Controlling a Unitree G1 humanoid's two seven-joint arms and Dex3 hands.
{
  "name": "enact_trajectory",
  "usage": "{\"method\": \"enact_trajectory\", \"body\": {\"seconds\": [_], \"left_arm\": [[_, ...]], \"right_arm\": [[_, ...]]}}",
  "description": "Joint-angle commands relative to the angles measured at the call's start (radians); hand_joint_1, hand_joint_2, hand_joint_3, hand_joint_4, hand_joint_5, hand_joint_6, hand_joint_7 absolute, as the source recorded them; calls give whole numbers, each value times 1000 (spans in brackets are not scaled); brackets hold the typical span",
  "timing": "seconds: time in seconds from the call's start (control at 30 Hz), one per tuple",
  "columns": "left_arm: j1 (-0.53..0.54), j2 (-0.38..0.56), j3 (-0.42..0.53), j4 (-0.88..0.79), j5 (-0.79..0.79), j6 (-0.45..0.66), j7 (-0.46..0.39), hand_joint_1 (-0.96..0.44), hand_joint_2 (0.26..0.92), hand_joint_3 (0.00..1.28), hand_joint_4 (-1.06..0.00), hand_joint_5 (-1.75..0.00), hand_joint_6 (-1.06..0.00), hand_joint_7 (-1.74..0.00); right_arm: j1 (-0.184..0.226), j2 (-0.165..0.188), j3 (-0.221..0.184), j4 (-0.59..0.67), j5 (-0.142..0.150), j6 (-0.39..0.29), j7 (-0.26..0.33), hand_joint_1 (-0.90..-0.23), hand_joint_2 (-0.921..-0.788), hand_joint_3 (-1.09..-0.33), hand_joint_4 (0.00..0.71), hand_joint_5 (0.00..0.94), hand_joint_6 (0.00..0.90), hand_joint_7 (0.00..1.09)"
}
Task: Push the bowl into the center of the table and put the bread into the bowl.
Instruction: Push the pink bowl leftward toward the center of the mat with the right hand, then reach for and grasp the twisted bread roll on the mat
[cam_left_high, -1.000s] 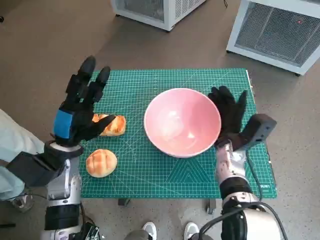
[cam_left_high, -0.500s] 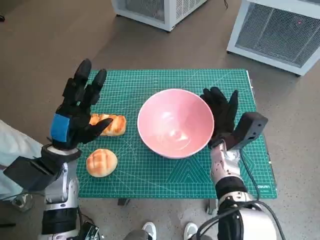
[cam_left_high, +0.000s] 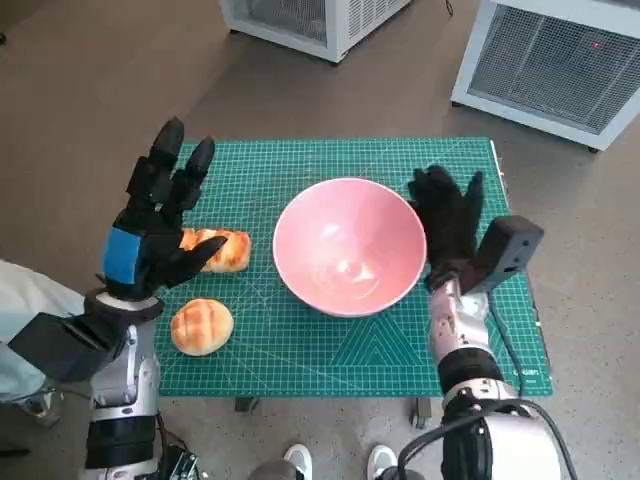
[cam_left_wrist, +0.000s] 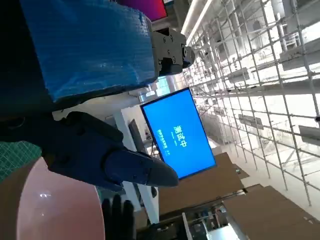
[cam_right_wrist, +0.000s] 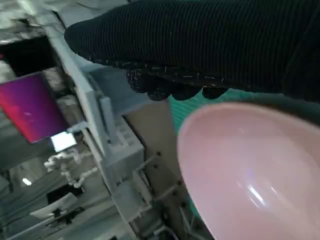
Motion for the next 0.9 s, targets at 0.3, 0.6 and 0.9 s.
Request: {"method": "enact_trajectory", "body": {"seconds": [0.3,0.6,0.9], "left_arm": [[-78,-52,-36,64,11,-32,4,-590,921,134,-181,-2,-118,-104],[-118,-63,-63,91,23,-29,-4,-592,921,136,-184,-2,-135,-106],[-147,-67,-94,90,17,-12,-23,-596,921,128,-183,-1,-144,-108]], "right_arm": [[11,-29,78,-102,-35,-245,88,-648,-921,-809,268,3,295,181],[60,-25,121,-267,18,-332,253,-667,-921,-774,280,7,304,195],[136,-21,195,-462,56,-311,357,-679,-921,-765,258,1,287,201]]}}
